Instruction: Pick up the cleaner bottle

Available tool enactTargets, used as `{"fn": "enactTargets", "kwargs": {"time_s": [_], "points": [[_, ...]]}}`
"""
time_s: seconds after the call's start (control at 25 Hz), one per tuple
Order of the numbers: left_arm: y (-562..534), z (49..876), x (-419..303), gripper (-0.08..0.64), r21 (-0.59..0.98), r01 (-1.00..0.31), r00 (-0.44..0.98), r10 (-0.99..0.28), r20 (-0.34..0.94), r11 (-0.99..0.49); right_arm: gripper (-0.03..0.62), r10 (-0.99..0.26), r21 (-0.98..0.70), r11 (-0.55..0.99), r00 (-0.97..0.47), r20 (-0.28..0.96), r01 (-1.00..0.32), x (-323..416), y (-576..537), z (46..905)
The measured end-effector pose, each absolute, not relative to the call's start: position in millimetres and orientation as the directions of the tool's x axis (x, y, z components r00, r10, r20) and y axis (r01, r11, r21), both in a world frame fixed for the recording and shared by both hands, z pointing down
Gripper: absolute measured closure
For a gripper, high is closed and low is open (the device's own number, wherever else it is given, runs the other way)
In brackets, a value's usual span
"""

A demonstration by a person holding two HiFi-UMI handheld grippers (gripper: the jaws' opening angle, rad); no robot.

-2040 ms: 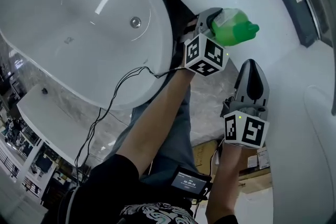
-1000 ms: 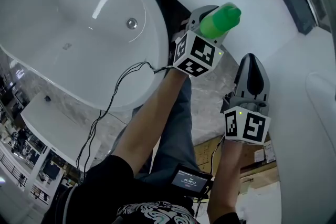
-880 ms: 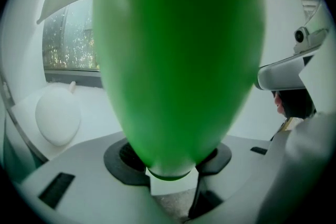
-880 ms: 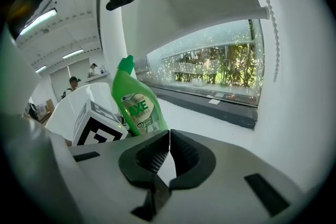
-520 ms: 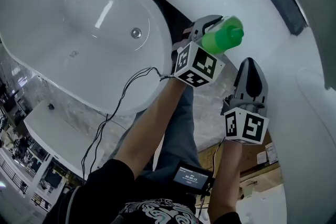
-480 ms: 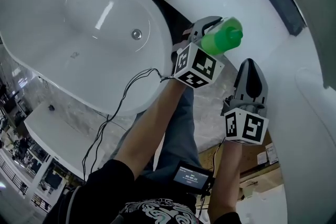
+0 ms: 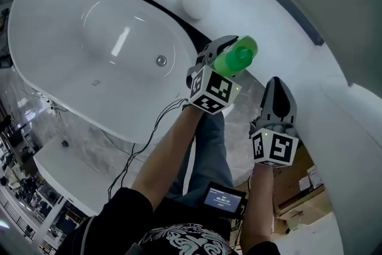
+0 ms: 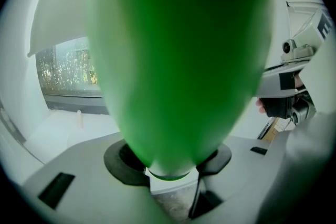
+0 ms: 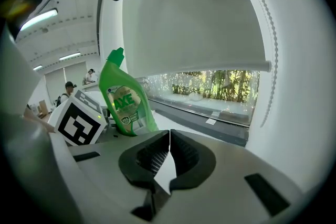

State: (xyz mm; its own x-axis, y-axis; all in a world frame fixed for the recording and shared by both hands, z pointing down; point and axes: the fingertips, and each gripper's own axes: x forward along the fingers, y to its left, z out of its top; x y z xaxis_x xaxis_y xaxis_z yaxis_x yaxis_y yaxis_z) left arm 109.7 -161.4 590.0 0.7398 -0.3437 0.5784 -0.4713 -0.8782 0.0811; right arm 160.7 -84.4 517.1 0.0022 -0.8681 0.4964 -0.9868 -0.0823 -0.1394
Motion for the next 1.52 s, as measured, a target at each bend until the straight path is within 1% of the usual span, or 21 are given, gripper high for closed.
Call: {"fn": "enactTargets", "kwargs": {"time_s": [0.24, 0.64, 1.04, 1.52], "points": [[-162.8, 565.1, 91.4, 0.348, 0.074, -0.47, 0.74, -0.347, 0.576, -0.88, 0.565, -0.875, -0.114, -0.065, 0.001, 0.484, -0.991, 154.6, -88.7, 499.7], [-169.9, 533.0, 44.8, 0.348, 0.062, -0.507, 0.71, -0.376, 0.595, -0.86, 0.565, -0.884, -0.091, -0.035, -0.011, 0.467, -0.995, 132.9, -93.3, 471.9], [-186.6, 461.6, 16.5, 0.348, 0.029, -0.53, 0.708, -0.424, 0.564, -0.847, 0.565, -0.89, -0.055, -0.008, -0.018, 0.456, -0.998, 117.5, -100.2, 426.3], [-183.0, 388.0, 0.8, 0.348, 0.017, -0.522, 0.719, -0.429, 0.547, -0.853, 0.565, -0.9, -0.015, -0.031, 0.021, 0.436, -0.999, 124.5, -86.1, 358.5]]}}
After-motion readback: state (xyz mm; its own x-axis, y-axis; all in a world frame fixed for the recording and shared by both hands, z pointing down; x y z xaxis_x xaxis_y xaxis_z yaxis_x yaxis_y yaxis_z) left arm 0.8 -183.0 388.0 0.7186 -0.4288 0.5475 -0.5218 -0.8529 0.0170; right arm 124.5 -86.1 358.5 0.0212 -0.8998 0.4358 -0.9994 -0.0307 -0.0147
